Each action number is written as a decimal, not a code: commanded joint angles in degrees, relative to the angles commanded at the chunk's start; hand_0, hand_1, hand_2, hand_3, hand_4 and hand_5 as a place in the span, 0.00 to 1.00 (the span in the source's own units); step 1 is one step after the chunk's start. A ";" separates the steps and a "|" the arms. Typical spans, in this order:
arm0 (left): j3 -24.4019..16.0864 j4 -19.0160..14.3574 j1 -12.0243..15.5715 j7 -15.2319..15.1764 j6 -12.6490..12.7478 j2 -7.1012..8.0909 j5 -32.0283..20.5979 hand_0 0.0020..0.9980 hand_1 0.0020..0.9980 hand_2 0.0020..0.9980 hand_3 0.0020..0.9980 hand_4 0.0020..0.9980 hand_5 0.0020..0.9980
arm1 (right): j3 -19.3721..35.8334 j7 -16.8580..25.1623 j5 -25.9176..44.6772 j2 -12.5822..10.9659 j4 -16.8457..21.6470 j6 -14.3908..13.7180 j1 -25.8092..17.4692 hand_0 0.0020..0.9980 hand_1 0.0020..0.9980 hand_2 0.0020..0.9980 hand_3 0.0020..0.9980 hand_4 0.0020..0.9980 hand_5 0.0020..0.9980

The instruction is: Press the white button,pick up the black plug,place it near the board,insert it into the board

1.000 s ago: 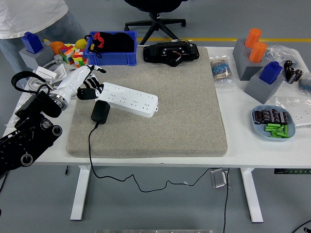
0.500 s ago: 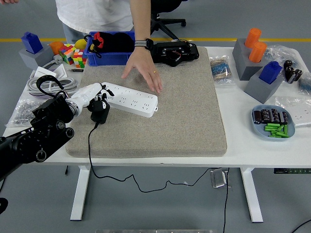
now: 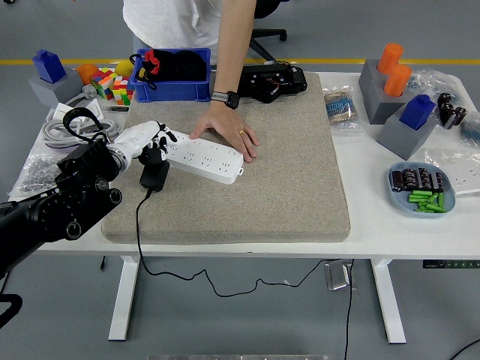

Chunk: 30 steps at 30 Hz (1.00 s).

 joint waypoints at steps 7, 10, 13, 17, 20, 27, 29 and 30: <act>1.81 3.41 -2.07 2.65 0.94 -1.20 5.63 0.00 0.00 0.12 0.66 0.00 0.00 | -0.61 0.00 0.38 -0.02 0.04 0.02 -0.07 0.78 0.65 0.66 0.62 0.67 0.44; 3.34 4.40 -2.59 3.24 0.51 -1.59 5.78 0.00 0.00 0.12 0.66 0.00 0.00 | -0.68 0.00 0.42 0.03 0.03 0.04 -0.13 0.78 0.65 0.66 0.62 0.67 0.44; 4.81 4.48 -2.75 3.23 0.37 -1.73 5.32 0.00 0.00 0.12 0.66 0.00 0.00 | -0.62 -0.01 0.44 0.08 0.03 0.05 -0.15 0.78 0.65 0.66 0.62 0.67 0.44; 6.09 4.80 -3.19 3.16 0.38 -1.90 5.17 0.00 0.00 0.12 0.66 0.00 0.00 | -0.71 -0.02 0.43 -0.01 0.01 0.04 -0.10 0.78 0.65 0.66 0.62 0.67 0.44; 6.83 4.93 -3.46 3.10 0.31 -1.87 4.73 0.00 0.00 0.12 0.66 0.00 0.00 | -0.52 0.00 0.40 -0.07 0.02 0.03 -0.10 0.78 0.65 0.66 0.62 0.67 0.44; 9.66 5.48 -4.29 3.20 -0.08 -2.04 4.25 0.00 0.00 0.12 0.66 0.00 0.00 | -0.22 -0.01 0.29 -0.03 0.00 0.03 -0.06 0.78 0.65 0.66 0.62 0.67 0.44; 11.04 5.71 -4.71 3.28 -0.26 -2.17 4.10 0.00 0.00 0.12 0.66 0.00 0.00 | -0.29 -0.02 0.32 0.02 -0.01 0.04 -0.05 0.78 0.65 0.66 0.62 0.67 0.44; 11.72 5.79 -4.94 3.30 -0.32 -2.23 4.03 0.00 0.00 0.12 0.66 0.00 0.00 | -0.33 -0.03 0.34 0.04 -0.01 0.05 -0.05 0.78 0.65 0.66 0.62 0.67 0.44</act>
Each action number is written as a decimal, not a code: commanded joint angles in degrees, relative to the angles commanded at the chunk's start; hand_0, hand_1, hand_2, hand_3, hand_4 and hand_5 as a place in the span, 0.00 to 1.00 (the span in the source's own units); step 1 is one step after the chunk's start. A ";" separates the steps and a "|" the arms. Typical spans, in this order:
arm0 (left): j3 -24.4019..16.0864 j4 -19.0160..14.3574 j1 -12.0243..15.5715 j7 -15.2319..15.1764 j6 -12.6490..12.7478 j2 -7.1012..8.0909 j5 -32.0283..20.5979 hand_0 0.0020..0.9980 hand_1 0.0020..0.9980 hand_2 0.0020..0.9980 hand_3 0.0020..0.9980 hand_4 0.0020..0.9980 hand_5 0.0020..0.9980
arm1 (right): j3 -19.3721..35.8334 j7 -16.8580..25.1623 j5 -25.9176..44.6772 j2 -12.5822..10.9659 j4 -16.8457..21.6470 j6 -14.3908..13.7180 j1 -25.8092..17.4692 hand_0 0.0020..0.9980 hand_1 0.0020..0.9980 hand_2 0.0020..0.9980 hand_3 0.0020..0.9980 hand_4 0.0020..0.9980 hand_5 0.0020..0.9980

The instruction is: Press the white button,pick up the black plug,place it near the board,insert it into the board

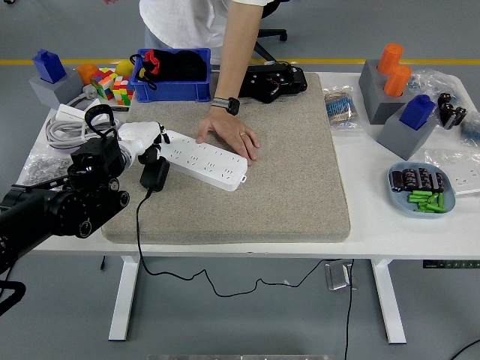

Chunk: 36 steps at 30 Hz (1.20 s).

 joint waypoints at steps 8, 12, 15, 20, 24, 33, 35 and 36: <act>4.15 1.14 -2.48 0.44 -0.69 -0.78 -0.23 0.00 0.00 0.12 0.65 0.00 0.00 | -0.48 -0.01 0.22 -0.08 0.09 0.02 0.26 0.78 0.65 0.66 0.62 0.67 0.44; 2.45 0.38 -2.80 0.24 -0.41 -0.45 0.60 0.00 0.00 0.12 0.65 0.00 0.00 | -0.21 0.04 0.19 -0.14 0.19 -0.03 0.29 0.78 0.65 0.66 0.62 0.67 0.44; 0.00 -1.24 -2.73 0.16 -0.25 0.22 1.93 0.00 0.00 0.12 0.65 0.00 0.00 | 0.04 -0.01 0.05 -0.17 0.11 0.00 0.24 0.78 0.65 0.66 0.62 0.67 0.44; -5.98 -5.80 -1.56 -0.24 0.45 2.00 4.72 0.00 0.00 0.12 0.65 0.00 0.00 | 0.24 -0.03 -0.15 -0.04 0.01 -0.02 -0.03 0.78 0.65 0.66 0.62 0.67 0.44; -10.98 -10.09 0.96 -0.38 1.33 3.48 6.58 0.01 0.01 0.13 0.65 0.00 0.00 | 0.25 -0.02 -0.17 0.07 0.16 -0.01 -0.07 0.78 0.65 0.66 0.62 0.67 0.44; -22.13 -21.88 11.25 0.99 3.88 6.01 5.37 0.15 0.19 0.29 0.67 0.44 0.00 | 0.87 -0.01 -0.49 0.19 0.22 -0.05 -0.19 0.78 0.65 0.66 0.62 0.67 0.44; -24.74 -25.37 14.47 1.52 5.48 6.34 5.45 0.70 0.76 0.73 0.79 0.83 0.12 | 0.95 0.01 -0.55 0.23 0.25 -0.07 -0.21 0.78 0.65 0.66 0.62 0.67 0.44; -25.92 -27.00 16.03 1.90 6.13 6.43 5.40 0.70 0.76 0.73 0.79 0.83 0.12 | 0.94 0.00 -0.56 0.25 0.27 -0.06 -0.22 0.78 0.65 0.66 0.62 0.67 0.44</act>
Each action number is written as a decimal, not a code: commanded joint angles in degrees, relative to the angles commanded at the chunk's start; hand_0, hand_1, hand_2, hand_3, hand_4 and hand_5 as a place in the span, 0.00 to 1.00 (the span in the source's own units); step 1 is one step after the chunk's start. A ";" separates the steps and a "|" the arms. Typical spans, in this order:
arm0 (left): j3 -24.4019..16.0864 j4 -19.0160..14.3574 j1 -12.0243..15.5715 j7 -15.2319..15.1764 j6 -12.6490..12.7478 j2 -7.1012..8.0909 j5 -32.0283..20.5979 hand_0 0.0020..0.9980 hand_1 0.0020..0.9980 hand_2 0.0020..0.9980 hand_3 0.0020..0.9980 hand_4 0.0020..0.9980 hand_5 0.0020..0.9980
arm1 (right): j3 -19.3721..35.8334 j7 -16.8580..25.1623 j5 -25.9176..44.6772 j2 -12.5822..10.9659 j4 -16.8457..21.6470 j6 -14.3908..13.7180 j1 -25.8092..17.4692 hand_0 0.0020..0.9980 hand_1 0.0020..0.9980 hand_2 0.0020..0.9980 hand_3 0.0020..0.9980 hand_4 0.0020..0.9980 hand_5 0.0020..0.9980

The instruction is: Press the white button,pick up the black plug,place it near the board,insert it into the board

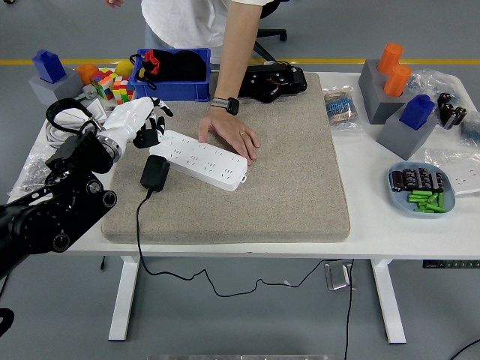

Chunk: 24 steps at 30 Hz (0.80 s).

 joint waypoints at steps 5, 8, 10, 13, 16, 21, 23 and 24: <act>-3.26 -5.28 5.56 1.35 1.58 -0.11 1.64 0.84 0.89 0.88 0.88 0.95 0.34 | -0.04 0.00 -0.13 0.11 0.04 -0.01 -0.08 0.78 0.65 0.66 0.62 0.67 0.44; -3.76 -6.70 7.68 1.98 2.12 -0.14 3.28 0.84 0.89 0.88 0.88 0.95 0.34 | -0.19 0.00 -0.14 0.09 0.07 0.00 -0.09 0.78 0.65 0.66 0.62 0.67 0.44; -3.95 -7.06 8.85 2.50 2.27 -0.26 4.43 0.86 0.92 0.93 0.92 0.97 0.37 | -0.27 0.01 -0.12 0.06 0.12 0.00 -0.03 0.78 0.65 0.66 0.62 0.67 0.44; -3.93 -7.29 10.36 3.51 2.08 -0.49 6.55 0.86 0.92 0.93 0.92 0.97 0.37 | -0.30 0.03 -0.12 0.05 0.14 -0.01 0.02 0.78 0.65 0.66 0.62 0.67 0.44; -4.07 -7.01 11.68 4.39 2.15 -0.86 8.01 0.86 0.91 0.92 0.91 0.99 0.36 | -0.28 0.04 -0.14 0.10 0.15 -0.02 0.04 0.78 0.65 0.66 0.62 0.67 0.44; -3.74 -5.87 13.17 4.52 3.03 -1.34 8.73 0.86 0.91 0.92 0.91 0.99 0.36 | -0.37 0.03 -0.13 0.13 0.08 -0.01 -0.07 0.78 0.65 0.66 0.62 0.67 0.44; -3.58 -5.45 13.34 4.34 3.92 -1.52 8.83 0.81 0.85 0.87 0.88 0.98 0.33 | -0.38 0.04 -0.15 0.13 0.05 -0.03 -0.10 0.78 0.65 0.66 0.62 0.67 0.44; -3.58 -5.31 13.39 4.33 4.22 -1.59 8.93 0.81 0.85 0.87 0.88 0.98 0.33 | -0.41 0.04 -0.13 0.13 0.05 -0.02 -0.12 0.78 0.65 0.66 0.62 0.67 0.44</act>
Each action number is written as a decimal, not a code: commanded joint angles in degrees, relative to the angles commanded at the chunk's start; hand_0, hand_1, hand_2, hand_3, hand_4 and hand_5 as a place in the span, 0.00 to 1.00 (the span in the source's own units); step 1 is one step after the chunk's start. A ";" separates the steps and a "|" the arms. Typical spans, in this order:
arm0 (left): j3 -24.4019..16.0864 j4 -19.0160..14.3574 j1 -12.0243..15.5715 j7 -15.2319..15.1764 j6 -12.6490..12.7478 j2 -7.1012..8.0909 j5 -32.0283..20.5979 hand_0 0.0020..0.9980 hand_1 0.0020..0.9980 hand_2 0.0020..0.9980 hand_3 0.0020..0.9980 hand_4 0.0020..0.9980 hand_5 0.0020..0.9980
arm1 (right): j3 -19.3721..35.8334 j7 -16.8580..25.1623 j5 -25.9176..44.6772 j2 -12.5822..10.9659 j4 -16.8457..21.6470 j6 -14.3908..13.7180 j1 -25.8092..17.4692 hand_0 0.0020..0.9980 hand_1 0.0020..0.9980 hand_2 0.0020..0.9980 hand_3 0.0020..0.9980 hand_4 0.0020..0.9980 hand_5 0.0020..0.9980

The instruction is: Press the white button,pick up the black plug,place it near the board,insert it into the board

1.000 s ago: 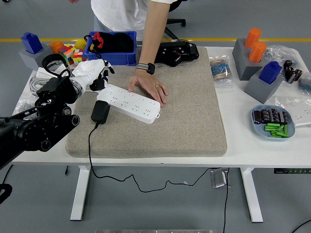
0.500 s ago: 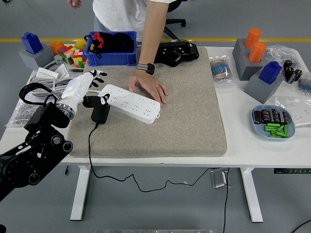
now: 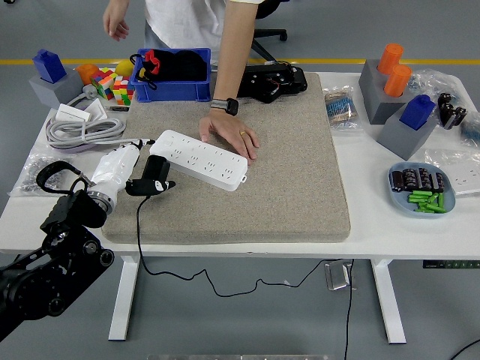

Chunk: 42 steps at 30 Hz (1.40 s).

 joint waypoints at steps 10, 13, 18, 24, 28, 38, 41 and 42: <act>1.28 3.24 -1.32 -0.31 2.04 -1.20 0.83 0.70 0.73 0.73 0.83 0.85 0.08 | -0.54 0.02 0.26 0.03 0.11 0.04 0.05 0.78 0.65 0.66 0.62 0.67 0.44; 2.31 4.60 -2.35 -0.14 2.05 -1.44 0.76 0.70 0.73 0.73 0.83 0.85 0.08 | -0.41 0.02 0.24 0.06 0.07 0.04 0.01 0.78 0.65 0.66 0.62 0.67 0.44; 3.08 6.59 -3.62 -0.06 2.07 -1.80 1.19 0.66 0.71 0.71 0.81 0.82 0.05 | -0.48 0.06 0.27 0.05 0.07 0.02 0.00 0.78 0.65 0.66 0.62 0.67 0.44; 3.96 7.81 -4.63 0.18 1.86 -1.95 1.34 0.64 0.70 0.70 0.79 0.81 0.04 | -0.65 0.06 0.35 0.06 0.08 0.04 -0.04 0.78 0.65 0.66 0.62 0.67 0.44; 4.42 8.38 -5.11 0.41 1.78 -2.05 1.08 0.55 0.67 0.68 0.69 0.80 0.03 | -0.62 0.08 0.30 0.07 0.03 0.03 0.00 0.78 0.65 0.66 0.62 0.67 0.44; 4.99 8.57 -5.27 2.34 0.41 -1.75 1.00 0.49 0.63 0.63 0.60 0.78 0.01 | -0.39 0.17 0.29 0.04 0.01 -0.03 0.00 0.78 0.65 0.66 0.62 0.67 0.44; 4.98 8.42 -5.26 2.79 0.17 -1.70 1.04 0.43 0.59 0.61 0.58 0.75 0.00 | -0.42 0.29 0.35 0.06 0.02 -0.09 -0.02 0.78 0.65 0.66 0.61 0.67 0.44; 4.97 8.36 -5.25 2.90 0.15 -1.70 0.99 0.43 0.59 0.61 0.58 0.75 0.00 | -0.45 0.34 0.39 0.07 0.04 -0.13 -0.02 0.78 0.65 0.66 0.61 0.67 0.44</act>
